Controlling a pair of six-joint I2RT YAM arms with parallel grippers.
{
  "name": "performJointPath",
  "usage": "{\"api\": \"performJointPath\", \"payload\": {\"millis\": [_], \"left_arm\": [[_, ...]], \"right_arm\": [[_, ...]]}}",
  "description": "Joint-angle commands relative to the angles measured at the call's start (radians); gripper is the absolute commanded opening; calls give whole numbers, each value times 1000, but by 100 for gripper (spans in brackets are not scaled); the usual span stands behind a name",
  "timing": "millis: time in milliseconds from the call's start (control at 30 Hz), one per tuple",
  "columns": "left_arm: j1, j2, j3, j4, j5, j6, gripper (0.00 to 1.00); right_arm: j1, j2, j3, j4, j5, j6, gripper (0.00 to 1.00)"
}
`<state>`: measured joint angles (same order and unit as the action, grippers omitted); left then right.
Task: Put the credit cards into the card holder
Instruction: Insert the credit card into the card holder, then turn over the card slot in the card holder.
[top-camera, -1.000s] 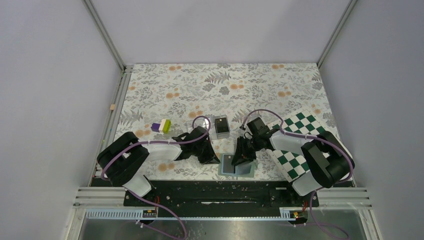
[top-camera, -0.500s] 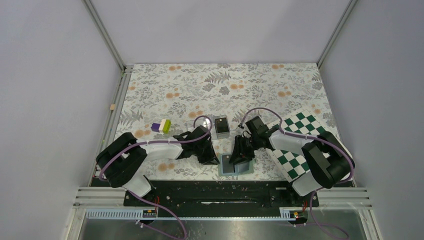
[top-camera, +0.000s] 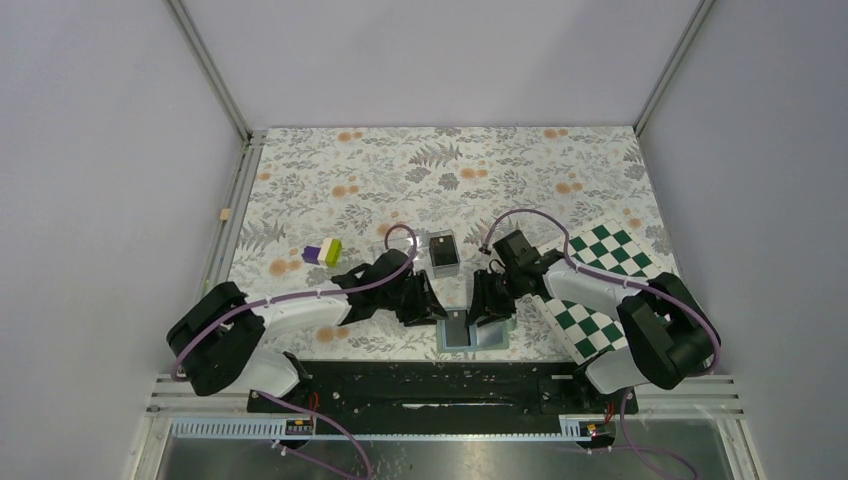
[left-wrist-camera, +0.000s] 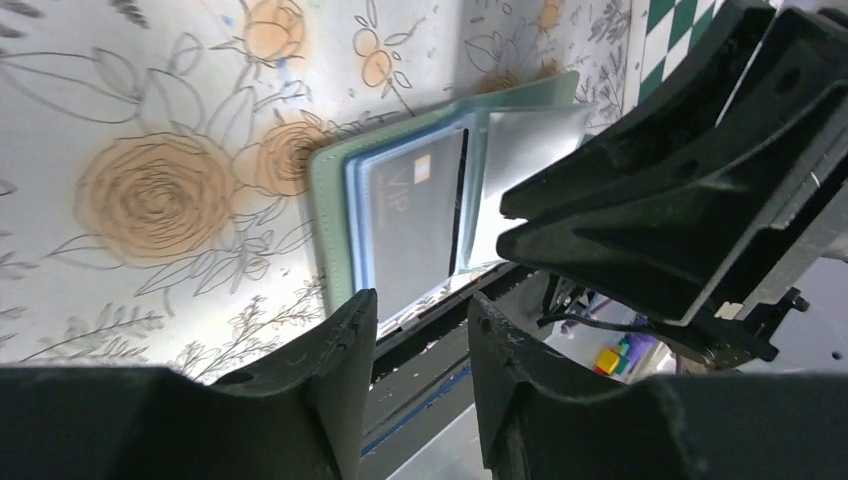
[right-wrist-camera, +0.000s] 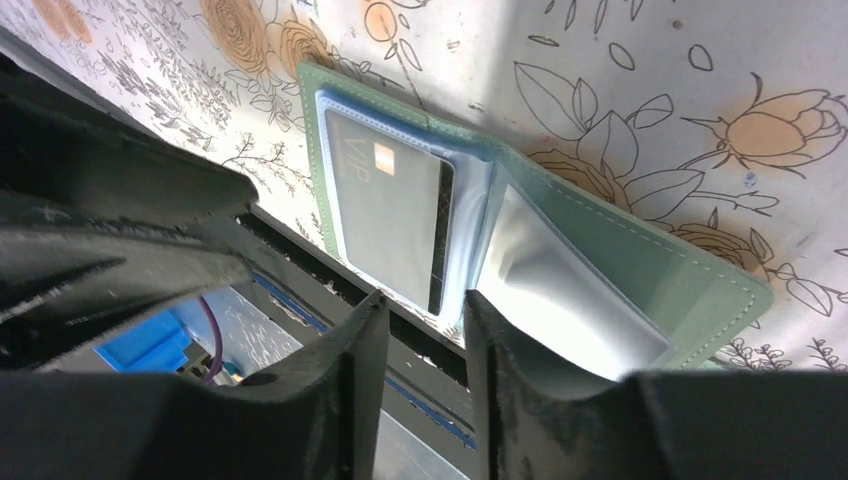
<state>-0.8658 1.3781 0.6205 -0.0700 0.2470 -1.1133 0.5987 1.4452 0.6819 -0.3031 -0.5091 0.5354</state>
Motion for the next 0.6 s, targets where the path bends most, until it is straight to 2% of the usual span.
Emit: {"api": "performJointPath", "payload": {"millis": [0,200,400,567], "left_arm": [[-9,56,-25,222,112,-50,38],[-9,127,-25,234,106,-72,37],[-9,164,-12,225,101,-64,37],[-15,191,-5,246,114,-65,32]], "right_arm": [[9,37,7,27,-12,-10,37],[9,79,-4,45,-19,-13,33],[9,116,-17,68,-26,-5,22],[8,131,-17,71,-32,-3,18]]}}
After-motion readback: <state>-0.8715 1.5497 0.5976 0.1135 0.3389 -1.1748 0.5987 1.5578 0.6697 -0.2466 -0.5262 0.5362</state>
